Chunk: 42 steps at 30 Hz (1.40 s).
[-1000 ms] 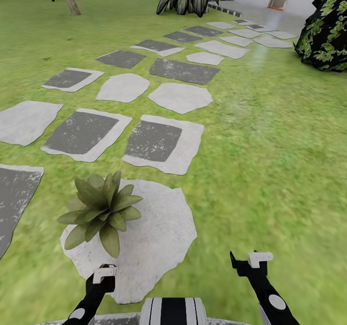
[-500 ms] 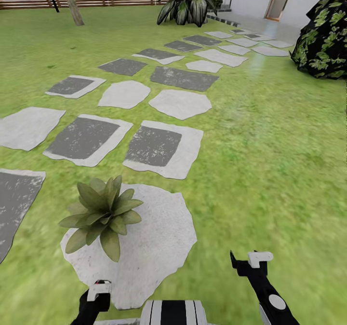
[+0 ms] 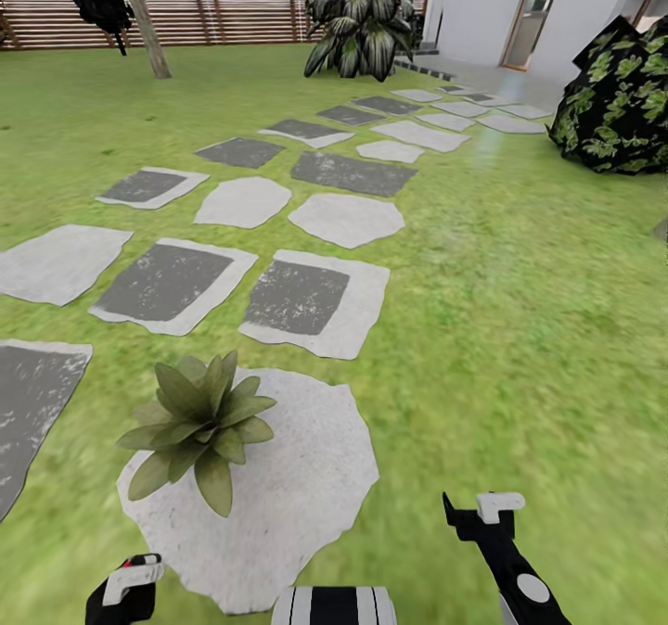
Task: Pick up the pesticide atomizer in the garden and spray insectifuge to fully cover both potted plants in the garden.
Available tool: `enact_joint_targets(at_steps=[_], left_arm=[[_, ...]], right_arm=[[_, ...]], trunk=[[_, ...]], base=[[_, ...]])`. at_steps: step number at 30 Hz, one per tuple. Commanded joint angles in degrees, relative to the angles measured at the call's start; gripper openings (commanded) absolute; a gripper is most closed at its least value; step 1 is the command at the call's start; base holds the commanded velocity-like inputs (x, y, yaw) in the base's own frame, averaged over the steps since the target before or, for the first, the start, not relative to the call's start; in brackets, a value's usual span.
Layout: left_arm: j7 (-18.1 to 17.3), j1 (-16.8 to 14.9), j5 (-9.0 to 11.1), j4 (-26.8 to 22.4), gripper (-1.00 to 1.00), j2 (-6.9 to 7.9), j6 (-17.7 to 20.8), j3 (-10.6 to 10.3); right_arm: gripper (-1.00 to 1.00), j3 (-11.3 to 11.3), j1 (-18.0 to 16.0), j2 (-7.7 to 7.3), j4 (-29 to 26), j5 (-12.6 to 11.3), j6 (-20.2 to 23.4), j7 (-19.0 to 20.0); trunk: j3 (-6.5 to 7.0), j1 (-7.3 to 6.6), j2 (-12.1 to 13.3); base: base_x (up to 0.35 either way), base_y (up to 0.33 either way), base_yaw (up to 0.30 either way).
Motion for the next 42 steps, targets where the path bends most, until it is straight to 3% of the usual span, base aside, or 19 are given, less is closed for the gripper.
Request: enact_joint_targets(at_steps=[1,2,3,7,10,13,21,31,42], left_arm=[[-0.5,0.1,0.3,0.8,-1.00,0.32,-0.1,0.0],[-0.5,0.1,0.3,0.8,-1.00,0.33,0.0,0.0],[-0.5,0.2,0.4,0.9,-1.00,0.35,0.1,0.0],[-0.4,0.4,0.4,1.1,-1.00,0.38,0.1,0.0],[-0.2,1.5,0.6,1.9,-1.00,0.43,0.1,0.1],[0.1,1.9,0.7,2.1,-1.00,0.43,0.1,0.2],[0.2,2.1,0.8,2.2,-1.00,0.36,0.1,0.1],[0.2,2.3,0.8,2.2,-1.00,0.26,-0.1,0.1],[-0.1,2.3,0.6,2.1,-1.00,0.10,-0.1,0.0]], right_arm=[[1.00,-0.2,0.0,-0.27,5.4,0.0,-0.7,-0.2],[1.00,-0.2,0.0,-0.37,7.3,0.0,-0.8,-0.2],[1.00,-0.3,0.1,-0.50,13.2,0.0,-3.1,-0.3],[1.00,-0.4,0.1,-0.68,22.0,-0.1,-9.9,-0.4],[1.00,-0.5,0.1,-1.74,30.0,-0.2,-16.6,-0.4],[1.00,-0.4,0.1,-1.86,33.6,-0.4,-21.2,-0.5],[1.00,-0.4,0.1,-1.79,35.4,-0.4,-23.1,-0.4],[1.00,-0.3,0.1,-1.52,35.5,-0.4,-23.2,-0.4],[1.00,-0.3,0.1,-1.40,35.5,-0.4,-23.2,-0.4]], trunk=[[0.27,-0.03,0.0],[0.58,-0.06,0.0],[0.89,-0.09,0.0],[2.13,-0.19,0.1],[3.06,-0.27,0.1],[3.99,-0.34,0.2],[6.48,-0.55,0.3],[7.20,-0.55,0.3],[7.21,-0.55,0.3]], base=[[0.000,0.000,-0.080],[0.000,0.000,-0.086],[0.000,0.000,-0.073],[0.000,0.000,-0.069],[0.000,0.000,-0.043],[0.000,0.000,-0.010],[0.000,0.000,-0.001],[-0.152,0.023,0.004],[-0.269,0.108,0.259]])
